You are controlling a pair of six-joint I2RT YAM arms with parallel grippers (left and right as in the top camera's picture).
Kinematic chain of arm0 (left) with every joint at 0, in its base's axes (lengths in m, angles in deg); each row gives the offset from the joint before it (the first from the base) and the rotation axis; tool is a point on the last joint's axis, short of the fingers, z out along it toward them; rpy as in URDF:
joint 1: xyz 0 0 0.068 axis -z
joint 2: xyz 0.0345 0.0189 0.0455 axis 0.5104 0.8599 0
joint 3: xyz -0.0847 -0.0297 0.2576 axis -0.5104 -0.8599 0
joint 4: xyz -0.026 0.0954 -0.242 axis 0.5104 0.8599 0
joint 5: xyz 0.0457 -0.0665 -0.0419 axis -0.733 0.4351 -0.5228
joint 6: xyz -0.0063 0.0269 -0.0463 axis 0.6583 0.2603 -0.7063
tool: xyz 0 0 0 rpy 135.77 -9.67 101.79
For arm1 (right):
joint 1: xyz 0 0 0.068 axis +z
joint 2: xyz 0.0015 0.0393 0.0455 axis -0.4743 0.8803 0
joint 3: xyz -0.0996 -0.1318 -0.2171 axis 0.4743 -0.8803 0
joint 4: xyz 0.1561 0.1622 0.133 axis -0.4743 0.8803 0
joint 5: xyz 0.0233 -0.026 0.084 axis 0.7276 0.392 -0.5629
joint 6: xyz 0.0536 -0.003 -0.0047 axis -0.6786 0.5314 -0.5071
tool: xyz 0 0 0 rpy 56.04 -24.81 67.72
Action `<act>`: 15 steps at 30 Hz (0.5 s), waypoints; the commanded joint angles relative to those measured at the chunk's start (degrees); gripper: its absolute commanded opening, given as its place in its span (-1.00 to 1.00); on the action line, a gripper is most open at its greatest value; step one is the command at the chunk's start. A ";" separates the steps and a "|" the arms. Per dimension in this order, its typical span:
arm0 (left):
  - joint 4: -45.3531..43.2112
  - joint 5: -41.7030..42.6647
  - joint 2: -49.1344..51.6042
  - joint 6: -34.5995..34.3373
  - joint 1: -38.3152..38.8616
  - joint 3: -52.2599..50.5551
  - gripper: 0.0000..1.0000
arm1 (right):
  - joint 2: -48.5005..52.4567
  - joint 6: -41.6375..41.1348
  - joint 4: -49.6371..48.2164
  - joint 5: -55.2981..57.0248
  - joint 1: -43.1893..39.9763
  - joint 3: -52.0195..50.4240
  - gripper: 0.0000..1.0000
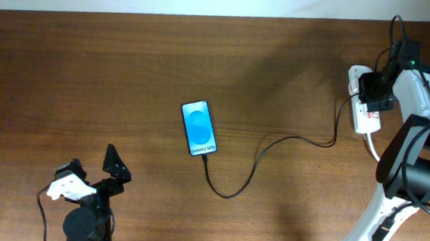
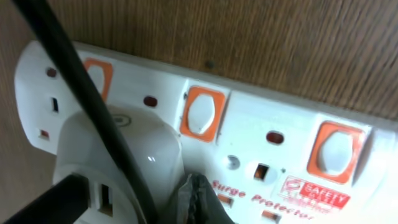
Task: Plug charger to phone and switch on socket
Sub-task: 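Press the red switch down with the closed right gripper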
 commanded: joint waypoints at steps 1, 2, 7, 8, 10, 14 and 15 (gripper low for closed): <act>-0.20 0.02 -0.17 -0.46 0.20 -0.59 0.98 | 3.15 1.36 4.37 -3.69 -2.75 4.07 -0.92; -0.20 0.02 -0.17 -0.46 0.20 -0.59 0.98 | 3.15 2.60 5.46 -4.55 -3.34 5.49 -0.92; -0.20 0.02 -0.17 -0.46 0.20 -0.59 0.98 | 3.15 4.74 10.29 -7.04 -5.97 12.35 -0.92; -0.20 0.04 -0.17 -0.46 0.20 -0.59 0.98 | 3.17 4.72 10.25 -8.20 -6.08 12.35 -0.92; -0.20 0.02 -0.17 -0.46 0.20 -0.59 0.98 | 3.63 4.72 10.08 -9.11 -5.99 12.33 -0.92; -0.20 0.02 -0.17 -0.46 0.20 -0.59 0.98 | 3.82 4.72 10.12 -8.72 -5.90 12.33 -0.92; -0.20 0.02 -0.17 -0.46 0.20 -0.59 0.98 | 3.82 4.72 10.23 -8.66 -5.90 12.33 -0.92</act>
